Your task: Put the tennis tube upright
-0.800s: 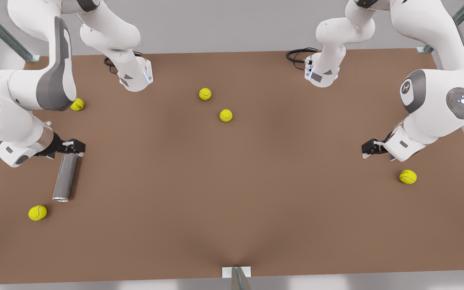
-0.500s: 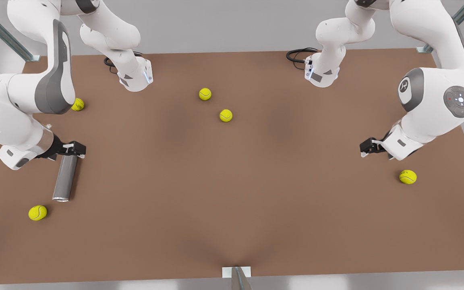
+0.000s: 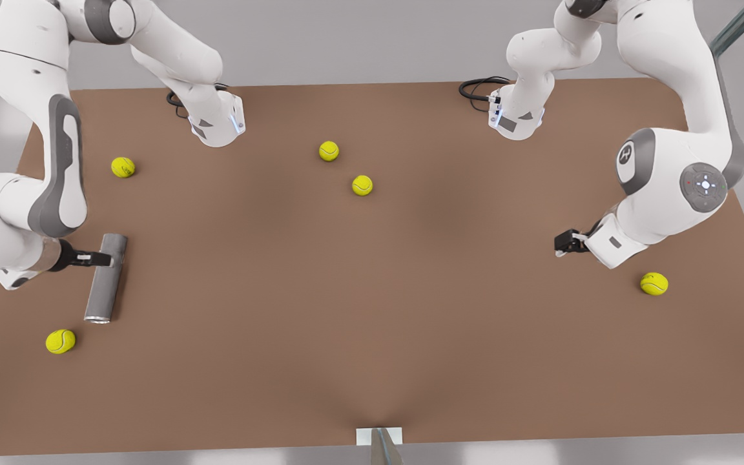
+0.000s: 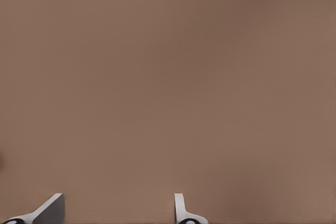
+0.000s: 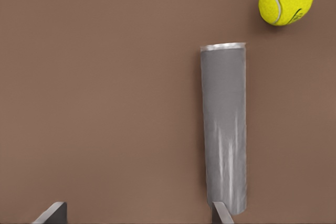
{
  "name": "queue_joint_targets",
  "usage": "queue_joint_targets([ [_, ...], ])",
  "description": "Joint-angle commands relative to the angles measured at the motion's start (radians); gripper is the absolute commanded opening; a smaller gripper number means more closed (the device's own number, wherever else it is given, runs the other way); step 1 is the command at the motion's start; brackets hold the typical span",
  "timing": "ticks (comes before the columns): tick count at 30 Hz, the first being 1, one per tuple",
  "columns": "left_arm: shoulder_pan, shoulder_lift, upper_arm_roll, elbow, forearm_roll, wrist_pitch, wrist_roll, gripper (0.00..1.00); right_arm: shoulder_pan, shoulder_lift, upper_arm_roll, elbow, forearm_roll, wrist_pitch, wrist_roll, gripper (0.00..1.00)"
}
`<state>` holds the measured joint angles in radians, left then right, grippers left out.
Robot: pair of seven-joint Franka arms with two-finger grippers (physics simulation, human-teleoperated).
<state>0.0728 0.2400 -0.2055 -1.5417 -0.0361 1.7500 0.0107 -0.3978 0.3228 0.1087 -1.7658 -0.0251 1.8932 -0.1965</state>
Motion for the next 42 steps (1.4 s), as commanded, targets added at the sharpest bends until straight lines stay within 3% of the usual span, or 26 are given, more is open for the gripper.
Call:
queue_joint_targets([
  [1,-0.001,0.001,0.0,0.0,-0.057,0.0,0.0,0.99,-0.01,0.012,0.0,0.005,0.002,-0.008,-0.001,1.0],
  [3,-0.001,0.015,0.0,0.0,-0.088,0.002,0.0,0.99,-0.061,0.091,0.0,0.069,-0.013,0.001,-0.004,1.0],
  [5,0.001,0.019,0.0,0.0,-0.088,0.003,0.0,0.99,-0.11,0.055,0.04,-0.021,-0.015,-0.003,-0.004,1.0],
  [7,0.001,0.019,-0.002,0.0,-0.088,0.003,0.0,0.99,-0.252,0.056,0.23,-0.107,-0.122,0.153,0.003,1.0],
  [12,-0.001,0.038,0.0,0.002,-0.088,0.008,0.0,0.99,-0.622,0.199,0.595,-0.149,-0.432,0.25,-0.001,1.0],
  [16,-0.002,0.053,-0.002,0.002,-0.088,0.02,0.0,0.99,-0.777,0.288,0.712,-0.164,-0.516,0.253,-0.006,1.0],
  [42,-0.004,0.101,-0.009,0.003,-0.088,0.059,0.002,0.99,-0.925,0.343,0.703,-0.316,-0.598,0.471,0.022,1.0],
])
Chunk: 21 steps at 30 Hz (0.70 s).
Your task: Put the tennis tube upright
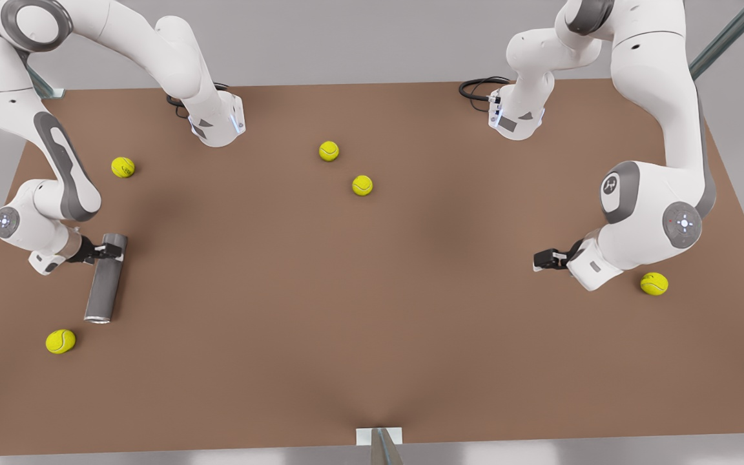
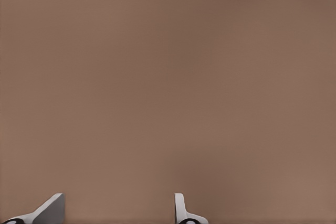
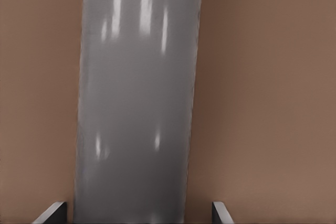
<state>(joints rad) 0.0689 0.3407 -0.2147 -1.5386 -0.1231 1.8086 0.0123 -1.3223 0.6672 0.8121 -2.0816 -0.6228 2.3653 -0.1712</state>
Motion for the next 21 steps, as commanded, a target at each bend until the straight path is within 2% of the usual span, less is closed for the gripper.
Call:
queue_joint_targets([
  [1,0.0,0.001,0.0,0.0,0.0,0.0,0.0,0.99,0.0,0.0,-0.001,0.0,0.0,0.0,0.001,1.0],
  [21,-0.001,0.009,0.0,-0.002,0.0,0.008,0.0,0.99,0.001,0.054,-0.013,0.009,-0.069,0.065,0.052,0.98],
])
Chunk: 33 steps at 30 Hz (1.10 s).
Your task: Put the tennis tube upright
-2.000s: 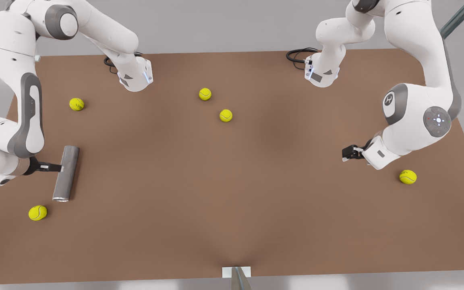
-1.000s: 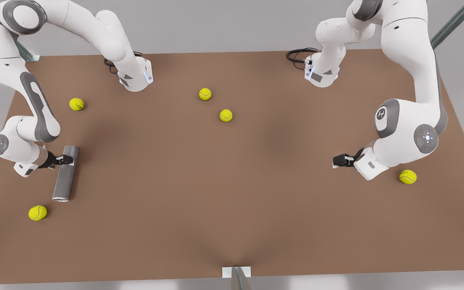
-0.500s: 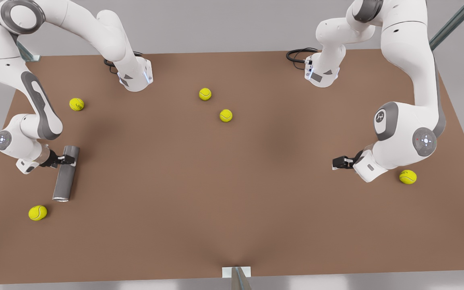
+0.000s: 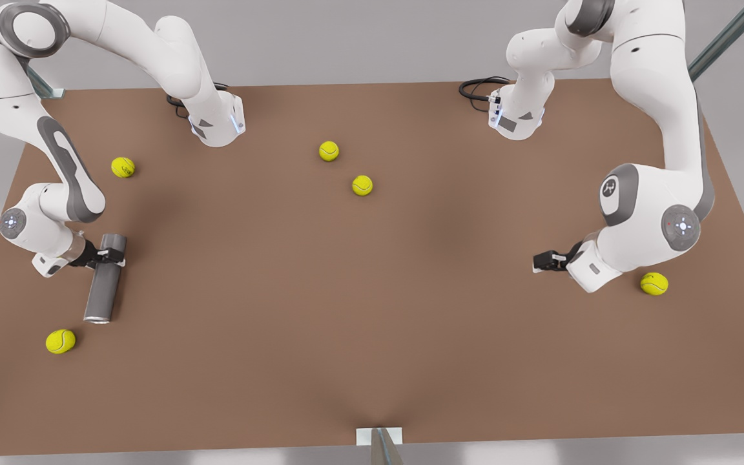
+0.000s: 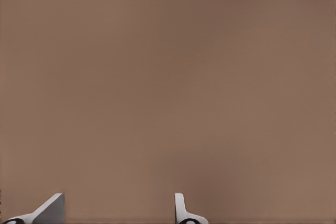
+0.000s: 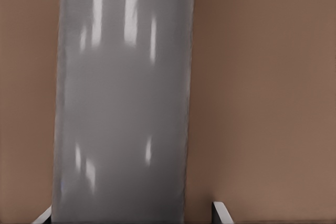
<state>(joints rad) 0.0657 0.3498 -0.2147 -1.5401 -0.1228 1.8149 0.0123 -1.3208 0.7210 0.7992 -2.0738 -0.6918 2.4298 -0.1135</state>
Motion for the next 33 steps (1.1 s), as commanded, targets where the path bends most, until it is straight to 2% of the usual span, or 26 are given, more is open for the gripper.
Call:
queue_joint_targets([
  [1,0.002,0.0,0.0,0.0,0.0,0.0,0.0,0.99,0.0,0.0,0.0,0.0,0.0,-0.002,0.011,0.98],
  [3,0.0,0.003,0.0,0.0,0.0,0.006,0.0,0.99,0.0,-0.002,0.002,-0.006,0.0,0.0,0.018,0.98],
  [4,0.002,0.005,0.0,0.0,0.0,0.008,0.0,0.99,0.0,-0.002,0.0,-0.006,0.0,0.0,0.025,0.95],
  [7,0.003,0.006,0.0,0.0,0.0,0.009,0.0,0.99,0.0,-0.005,0.002,-0.009,0.0,0.0,0.028,0.77],
  [33,0.006,-0.002,0.0,0.003,0.002,0.003,0.002,0.99,-0.005,-0.015,0.005,-0.026,0.0,0.003,0.023,0.77],
])
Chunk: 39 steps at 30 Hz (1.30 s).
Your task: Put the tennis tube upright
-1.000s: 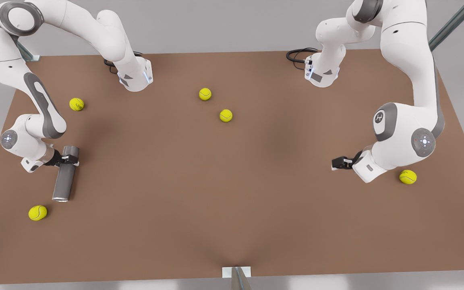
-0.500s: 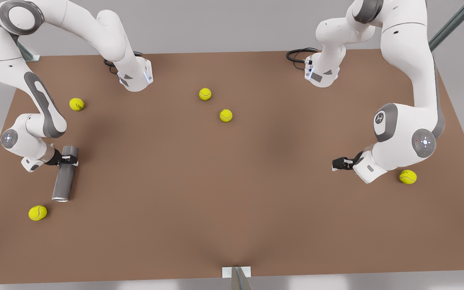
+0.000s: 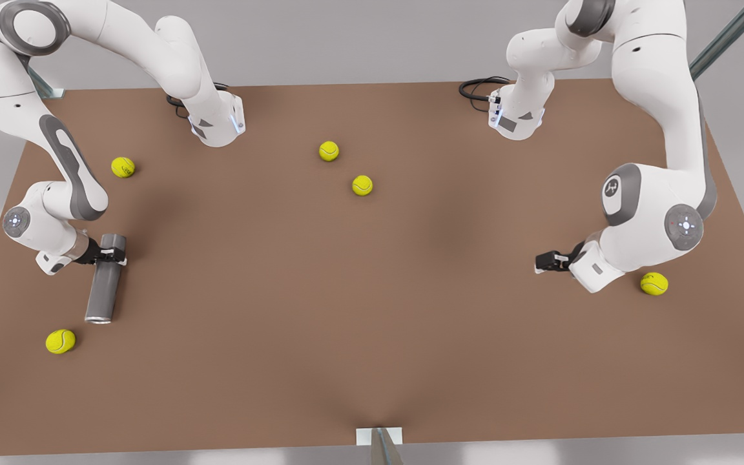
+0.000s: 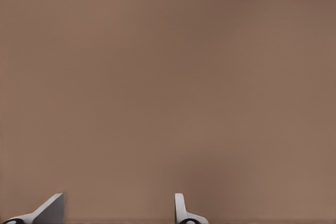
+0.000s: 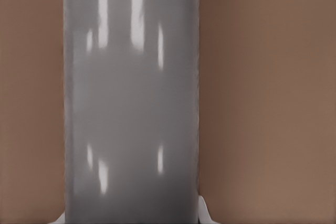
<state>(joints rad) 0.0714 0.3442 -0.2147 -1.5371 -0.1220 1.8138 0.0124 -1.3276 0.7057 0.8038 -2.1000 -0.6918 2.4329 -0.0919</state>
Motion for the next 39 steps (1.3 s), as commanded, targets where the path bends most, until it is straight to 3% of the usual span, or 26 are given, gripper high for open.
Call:
queue_joint_targets([
  [1,-0.002,-0.001,0.0,0.0,-0.001,-0.001,0.0,0.99,-0.002,0.0,0.002,0.0,0.0,0.0,0.0,0.77],
  [19,0.004,-0.001,0.0,0.0,0.001,0.004,0.0,0.99,-0.005,-0.045,0.037,0.0,0.002,-0.021,-0.008,0.77],
  [27,0.005,0.004,0.0,0.002,-0.001,0.01,0.0,0.99,-0.033,-0.063,0.236,-0.002,0.003,-0.11,-0.034,0.77],
  [33,0.004,0.006,0.0,0.0,-0.001,0.01,-0.002,0.99,0.102,-0.072,0.241,0.011,0.012,-0.114,-0.035,0.77],
  [39,-0.001,0.015,0.0,-0.001,-0.065,0.015,-0.006,0.99,0.449,-0.064,0.229,0.15,0.014,-0.127,-0.049,0.77],
])
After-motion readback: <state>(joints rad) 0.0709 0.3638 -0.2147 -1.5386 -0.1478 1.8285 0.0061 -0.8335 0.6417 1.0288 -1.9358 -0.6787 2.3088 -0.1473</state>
